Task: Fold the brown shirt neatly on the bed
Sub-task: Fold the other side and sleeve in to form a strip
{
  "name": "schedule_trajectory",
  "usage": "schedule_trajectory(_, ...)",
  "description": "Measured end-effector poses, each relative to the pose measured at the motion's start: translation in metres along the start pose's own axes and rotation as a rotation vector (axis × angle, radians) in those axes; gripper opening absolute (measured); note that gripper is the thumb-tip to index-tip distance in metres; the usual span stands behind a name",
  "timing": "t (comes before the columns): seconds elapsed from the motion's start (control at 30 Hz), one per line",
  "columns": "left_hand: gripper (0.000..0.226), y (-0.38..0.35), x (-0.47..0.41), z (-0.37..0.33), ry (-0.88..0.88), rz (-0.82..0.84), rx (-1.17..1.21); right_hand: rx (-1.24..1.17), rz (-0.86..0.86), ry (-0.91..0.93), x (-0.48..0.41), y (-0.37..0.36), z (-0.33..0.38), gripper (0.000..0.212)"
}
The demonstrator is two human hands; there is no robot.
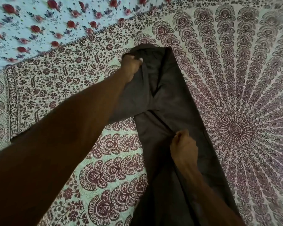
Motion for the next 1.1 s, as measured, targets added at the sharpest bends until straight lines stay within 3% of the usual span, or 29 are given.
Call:
schedule_trajectory(0.2,0.034,-0.021,0.008,-0.016,-0.031,0.063,-0.012,0.004,0.047,-0.037,-0.005,0.006,-0.014,0.025)
schedule_trajectory(0.3,0.008,-0.026,0.009,-0.014,-0.024,-0.005,0.061,-0.015,0.041,-0.042,-0.005,0.009,-0.019,0.027)
schedule_trajectory(0.4,0.027,-0.034,0.009,-0.012,-0.011,0.001,0.063,-0.036,0.027,-0.049,-0.004,0.011,-0.021,0.027)
schedule_trajectory(0.53,0.014,-0.043,0.020,-0.012,-0.030,0.073,0.005,-0.049,0.027,-0.063,-0.006,0.012,-0.026,0.024)
schedule_trajectory(0.57,0.029,-0.045,0.020,-0.011,-0.063,0.084,-0.054,-0.049,0.035,-0.057,-0.006,0.011,-0.027,0.023)
schedule_trajectory(0.67,0.051,-0.033,0.043,-0.016,-0.272,-0.155,-0.421,-0.049,0.062,-0.028,-0.007,0.010,-0.026,0.024)
schedule_trajectory(0.73,0.047,-0.024,0.080,-0.016,-0.385,-0.373,-0.518,-0.016,0.092,-0.008,-0.004,0.010,-0.025,0.037)
schedule_trajectory(0.8,0.038,-0.023,0.121,-0.001,-0.440,-0.450,-0.495,0.042,0.119,-0.025,0.003,0.011,-0.027,0.051)
schedule_trajectory(0.87,0.029,-0.033,0.155,0.030,-0.459,-0.362,-0.396,0.113,0.141,-0.063,0.011,0.012,-0.032,0.063)
schedule_trajectory(0.97,0.014,-0.054,0.213,0.082,-0.339,-0.119,-0.213,0.190,0.195,-0.089,0.031,0.011,-0.041,0.079)
schedule_trajectory(1.1,0.011,-0.080,0.297,0.132,-0.208,0.140,-0.343,0.201,0.236,-0.127,0.059,0.007,-0.049,0.089)
Point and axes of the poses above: each hand's wrist, its own x-axis away from the middle knuckle, its own y-axis out of the back of the hand, z = x × y, the point moved 6 cm from there along -x, towards the middle knuckle, and after that the axes turned 6 degrees about -x, right-handed, at the moved point
